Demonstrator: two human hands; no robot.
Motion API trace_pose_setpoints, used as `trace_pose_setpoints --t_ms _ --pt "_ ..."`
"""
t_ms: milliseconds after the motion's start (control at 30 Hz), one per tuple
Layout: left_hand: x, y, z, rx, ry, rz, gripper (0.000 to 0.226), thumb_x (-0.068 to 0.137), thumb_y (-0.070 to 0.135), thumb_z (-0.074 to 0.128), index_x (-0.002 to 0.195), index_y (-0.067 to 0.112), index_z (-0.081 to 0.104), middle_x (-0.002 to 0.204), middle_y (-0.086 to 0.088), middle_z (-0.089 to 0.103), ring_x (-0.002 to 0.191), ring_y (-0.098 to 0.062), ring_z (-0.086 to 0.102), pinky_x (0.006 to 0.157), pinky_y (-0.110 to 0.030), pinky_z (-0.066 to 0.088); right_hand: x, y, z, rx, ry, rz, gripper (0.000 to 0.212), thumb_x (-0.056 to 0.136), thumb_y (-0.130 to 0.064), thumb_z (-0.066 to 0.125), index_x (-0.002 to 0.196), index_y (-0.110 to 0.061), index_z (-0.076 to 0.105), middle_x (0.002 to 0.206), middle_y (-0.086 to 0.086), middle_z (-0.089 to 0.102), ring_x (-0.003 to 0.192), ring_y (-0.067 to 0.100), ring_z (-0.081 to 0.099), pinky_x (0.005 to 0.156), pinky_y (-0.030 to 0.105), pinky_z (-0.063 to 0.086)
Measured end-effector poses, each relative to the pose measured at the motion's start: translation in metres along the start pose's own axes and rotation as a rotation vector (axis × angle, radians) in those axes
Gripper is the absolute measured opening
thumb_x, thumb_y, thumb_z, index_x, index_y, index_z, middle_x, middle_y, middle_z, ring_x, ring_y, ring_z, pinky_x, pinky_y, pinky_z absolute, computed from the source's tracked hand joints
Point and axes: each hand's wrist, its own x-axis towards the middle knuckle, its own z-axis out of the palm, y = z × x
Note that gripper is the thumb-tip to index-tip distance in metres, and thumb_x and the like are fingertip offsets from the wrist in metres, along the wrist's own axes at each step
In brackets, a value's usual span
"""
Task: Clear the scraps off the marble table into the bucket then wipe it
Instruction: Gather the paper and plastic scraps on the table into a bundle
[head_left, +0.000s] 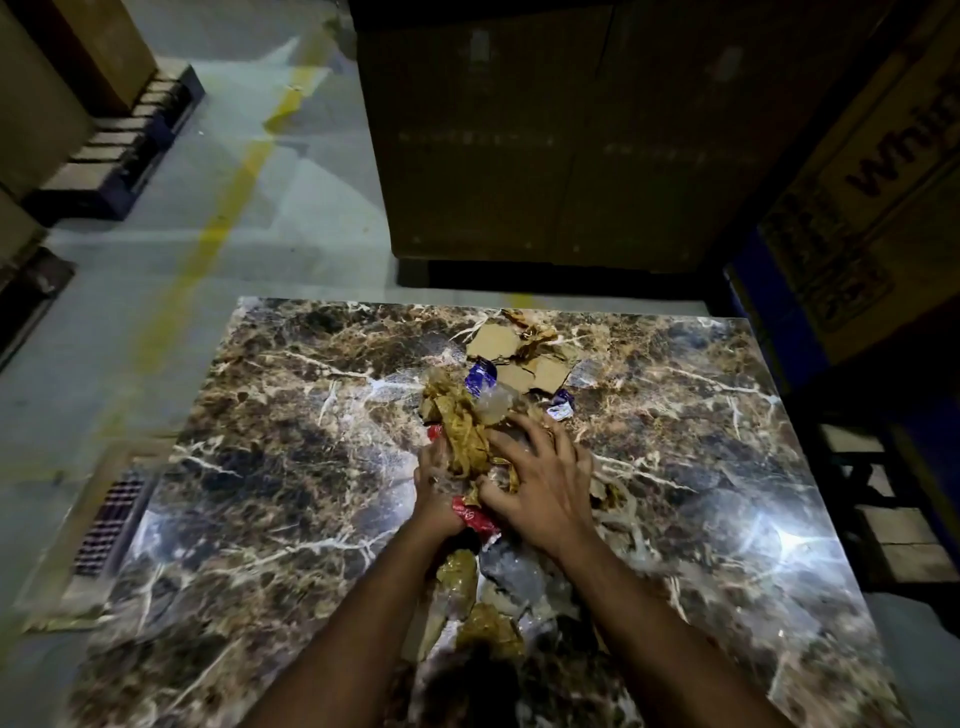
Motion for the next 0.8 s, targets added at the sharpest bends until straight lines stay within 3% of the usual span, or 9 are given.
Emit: trace_pose_setpoints --t_ms 100,167,267,367,467,533,633,700,800 --pt "-0.009 -0.003 -0.001 -0.383 -0.065 -0.041 0.053 0.086 0.006 0.074 0.133 0.013 0.052 0.109 -0.022 0.066 0.077 -0.025 0.072 0.055 -0.033 0.056 0.001 -0.006 0.008 0.008 0.025 0.039 0.077 0.074 -0.075 0.026 0.145 -0.053 0.043 0.166 -0.01 0.024 0.151 0.028 0.017 0.117 0.059 0.018" --pt "-0.017 0.006 -0.003 -0.46 -0.086 -0.096 0.044 0.096 0.0 0.061 0.137 0.007 0.048 0.096 -0.017 0.065 0.061 -0.016 0.07 0.046 -0.027 0.053 0.002 -0.011 0.014 -0.001 0.035 0.059 0.075 0.075 -0.075 0.026 0.142 -0.051 0.048 0.165 -0.008 0.027 0.151 0.028 0.017 0.116 0.06 0.018" --pt "-0.025 0.022 -0.016 -0.585 -0.134 -0.029 0.046 0.104 0.004 0.048 0.148 0.007 0.037 0.098 -0.012 0.065 0.068 -0.011 0.073 0.058 -0.028 0.058 0.001 -0.011 0.02 0.004 0.083 0.086 0.068 0.077 -0.072 0.032 0.137 -0.05 0.054 0.163 -0.009 0.029 0.15 0.027 0.019 0.116 0.062 0.019" --pt "-0.022 0.021 -0.043 -0.884 -0.189 0.022 0.052 0.101 0.0 0.033 0.144 0.025 0.046 0.118 -0.004 0.066 0.096 -0.022 0.072 0.103 -0.052 0.046 0.001 -0.005 0.025 -0.043 0.08 0.09 0.064 0.077 -0.071 0.039 0.137 -0.052 0.052 0.164 -0.009 0.028 0.151 0.028 0.018 0.115 0.064 0.02" --pt "-0.023 0.024 -0.067 -1.063 -0.249 0.033 0.061 0.08 0.013 0.038 0.139 0.017 0.05 0.102 -0.009 0.074 0.082 -0.023 0.069 0.085 -0.043 0.05 0.001 -0.005 0.03 -0.107 0.083 0.066 0.062 0.078 -0.072 0.043 0.136 -0.053 0.052 0.164 -0.007 0.028 0.151 0.03 0.02 0.113 0.067 0.023" --pt "-0.013 0.03 -0.075 -0.976 -0.211 0.042 0.052 0.092 0.025 0.037 0.141 0.016 0.05 0.116 -0.014 0.067 0.09 -0.027 0.065 0.078 -0.039 0.052 0.0 -0.006 0.032 -0.136 0.096 0.063 0.06 0.079 -0.072 0.044 0.135 -0.052 0.053 0.164 -0.005 0.03 0.151 0.033 0.023 0.113 0.069 0.023" --pt "0.015 0.059 -0.084 -0.798 0.01 0.065 0.034 0.104 0.035 0.039 0.126 0.021 0.062 0.129 -0.015 0.061 0.1 -0.028 0.06 0.087 -0.041 0.048 0.0 -0.007 0.036 -0.152 0.11 0.066 0.059 0.08 -0.072 0.045 0.135 -0.052 0.053 0.164 -0.003 0.031 0.151 0.034 0.025 0.114 0.071 0.02" --pt "0.037 0.092 -0.088 -0.5 0.201 0.152 0.022 0.104 0.029 0.046 0.118 0.024 0.063 0.127 -0.01 0.062 0.104 -0.029 0.061 0.089 -0.042 0.049 0.001 -0.006 0.037 -0.145 0.133 0.066 0.057 0.08 -0.073 0.047 0.133 -0.052 0.054 0.163 -0.003 0.034 0.151 0.034 0.026 0.114 0.071 0.02" --pt "0.077 0.146 -0.086 0.043 0.322 0.408 0.031 0.102 0.02 0.055 0.132 0.026 0.056 0.123 0.004 0.06 0.09 -0.012 0.064 0.072 -0.03 0.055 0.001 -0.005 0.038 -0.138 0.164 0.051 0.05 0.083 -0.072 0.053 0.129 -0.052 0.055 0.162 -0.005 0.034 0.153 0.031 0.022 0.114 0.07 0.02"
